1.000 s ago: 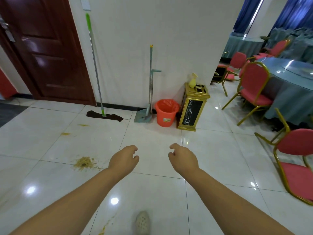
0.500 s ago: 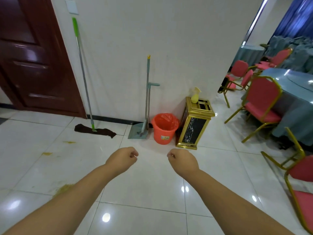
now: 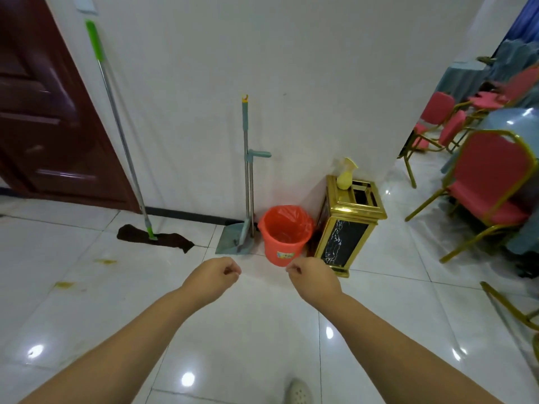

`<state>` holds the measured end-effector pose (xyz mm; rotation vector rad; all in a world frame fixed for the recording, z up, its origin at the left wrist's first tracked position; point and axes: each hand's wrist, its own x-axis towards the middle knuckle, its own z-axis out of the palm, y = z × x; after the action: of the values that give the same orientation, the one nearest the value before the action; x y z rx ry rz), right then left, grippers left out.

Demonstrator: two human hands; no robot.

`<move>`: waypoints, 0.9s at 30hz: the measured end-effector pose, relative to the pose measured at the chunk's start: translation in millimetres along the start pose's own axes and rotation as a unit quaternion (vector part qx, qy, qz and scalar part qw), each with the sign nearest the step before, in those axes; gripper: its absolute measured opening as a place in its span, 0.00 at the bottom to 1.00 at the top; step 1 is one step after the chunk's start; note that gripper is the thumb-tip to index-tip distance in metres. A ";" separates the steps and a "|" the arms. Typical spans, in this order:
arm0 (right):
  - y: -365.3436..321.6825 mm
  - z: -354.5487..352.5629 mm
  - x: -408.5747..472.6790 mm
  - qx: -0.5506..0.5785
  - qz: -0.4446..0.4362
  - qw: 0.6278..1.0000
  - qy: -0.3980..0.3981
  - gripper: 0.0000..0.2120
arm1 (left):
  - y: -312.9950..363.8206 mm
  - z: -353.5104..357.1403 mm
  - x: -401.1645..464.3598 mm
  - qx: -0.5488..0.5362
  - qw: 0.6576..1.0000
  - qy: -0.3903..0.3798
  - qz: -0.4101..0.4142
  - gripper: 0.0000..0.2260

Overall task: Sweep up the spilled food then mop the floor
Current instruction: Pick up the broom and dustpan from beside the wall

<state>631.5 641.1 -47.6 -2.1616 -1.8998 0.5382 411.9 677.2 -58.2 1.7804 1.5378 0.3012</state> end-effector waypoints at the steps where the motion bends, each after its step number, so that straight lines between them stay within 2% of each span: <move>1: 8.4 -5.5 18.7 -0.002 -0.009 1.000 -0.005 0.13 | 8.7 2.3 16.9 -0.015 1.000 0.006 -0.008 0.07; 3: 26.1 -19.0 55.9 -0.003 -0.024 1.000 -0.015 0.13 | 28.3 6.4 50.0 -0.047 0.998 0.015 -0.026 0.09; 8: 68.1 -55.2 144.0 0.019 -0.046 0.998 -0.040 0.13 | 73.6 18.7 128.7 -0.106 0.992 0.045 -0.060 0.05; 13: 96.3 -67.8 213.3 0.035 -0.067 0.995 -0.066 0.13 | 93.8 35.9 176.5 -0.194 0.971 0.087 -0.105 0.06; 19: 106.3 -62.3 276.7 0.028 -0.097 0.992 -0.076 0.12 | 96.5 31.4 224.2 -0.255 0.948 0.118 -0.147 0.09; 27: 103.2 -69.4 364.7 0.002 -0.121 0.989 -0.086 0.13 | 106.9 16.3 310.1 -0.298 0.928 0.165 -0.152 0.09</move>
<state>790.1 991.4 -72.6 -1.8961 -2.2089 0.6968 579.4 958.1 -87.6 1.0350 1.6883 0.8467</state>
